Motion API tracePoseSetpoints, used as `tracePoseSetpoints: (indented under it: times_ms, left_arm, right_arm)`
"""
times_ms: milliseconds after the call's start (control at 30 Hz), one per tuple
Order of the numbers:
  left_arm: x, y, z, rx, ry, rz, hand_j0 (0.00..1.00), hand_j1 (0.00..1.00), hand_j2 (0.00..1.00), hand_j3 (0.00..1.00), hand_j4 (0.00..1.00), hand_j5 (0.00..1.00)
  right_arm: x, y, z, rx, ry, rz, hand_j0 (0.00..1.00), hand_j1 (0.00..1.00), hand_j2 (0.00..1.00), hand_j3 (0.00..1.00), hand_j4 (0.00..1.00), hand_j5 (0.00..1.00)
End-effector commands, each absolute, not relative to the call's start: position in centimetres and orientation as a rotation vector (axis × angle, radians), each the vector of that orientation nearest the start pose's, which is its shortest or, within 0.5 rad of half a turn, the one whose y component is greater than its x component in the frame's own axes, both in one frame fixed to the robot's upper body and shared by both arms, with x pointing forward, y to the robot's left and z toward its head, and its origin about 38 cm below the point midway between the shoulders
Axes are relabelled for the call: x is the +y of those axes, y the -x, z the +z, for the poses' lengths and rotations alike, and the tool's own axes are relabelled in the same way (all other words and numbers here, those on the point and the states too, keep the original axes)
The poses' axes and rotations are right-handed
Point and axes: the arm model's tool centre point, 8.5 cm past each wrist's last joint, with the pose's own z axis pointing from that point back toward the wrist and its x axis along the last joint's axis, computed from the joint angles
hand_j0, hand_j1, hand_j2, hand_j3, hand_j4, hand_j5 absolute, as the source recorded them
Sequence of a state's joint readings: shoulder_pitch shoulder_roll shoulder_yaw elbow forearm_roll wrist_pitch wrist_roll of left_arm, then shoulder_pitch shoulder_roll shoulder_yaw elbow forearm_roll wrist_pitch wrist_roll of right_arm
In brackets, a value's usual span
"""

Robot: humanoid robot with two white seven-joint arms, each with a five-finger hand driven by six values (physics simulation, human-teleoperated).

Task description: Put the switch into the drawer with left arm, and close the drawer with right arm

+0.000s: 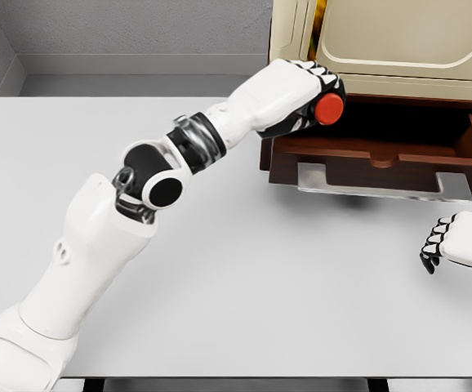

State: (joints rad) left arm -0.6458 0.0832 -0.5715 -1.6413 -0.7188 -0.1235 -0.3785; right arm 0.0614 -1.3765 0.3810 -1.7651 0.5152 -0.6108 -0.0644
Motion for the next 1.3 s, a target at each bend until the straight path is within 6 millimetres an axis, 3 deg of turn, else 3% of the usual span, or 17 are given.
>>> tracePoseSetpoints:
  times_ms: [0,133,600,833,1267]
  left_arm:
    - [2.1,-42.4,27.8,-2.001,-0.435,-1.627,0.41,0.41,0.41,0.41,0.41,0.41]
    - [0.9,-42.1,27.9,-2.002,-0.454,-1.639,0.41,0.41,0.41,0.41,0.41,0.41]
    - [0.3,-42.1,27.8,-1.976,-0.548,-1.649,0.42,0.42,0.42,0.42,0.42,0.42]
    - [0.1,-41.9,27.6,-1.975,-0.552,-1.66,0.66,0.66,0.66,0.66,0.66,0.66]
    - [-0.4,-41.7,27.5,-1.977,-0.57,-1.663,0.69,0.69,0.69,0.69,0.69,0.69]
  right_arm:
    - [-39.9,-29.1,19.9,-1.37,0.459,2.158,0.3,0.3,0.3,0.3,0.3,0.3]
    - [-40.0,-29.1,19.9,-1.368,0.459,2.157,0.3,0.3,0.3,0.3,0.3,0.3]
    - [-39.9,-29.2,20.0,-1.371,0.461,2.158,0.3,0.3,0.3,0.3,0.3,0.3]
    - [-40.0,-29.1,19.9,-1.368,0.459,2.159,0.3,0.3,0.3,0.3,0.3,0.3]
    - [-40.2,-29.6,20.7,-1.376,0.5,2.161,0.3,0.3,0.3,0.3,0.3,0.3]
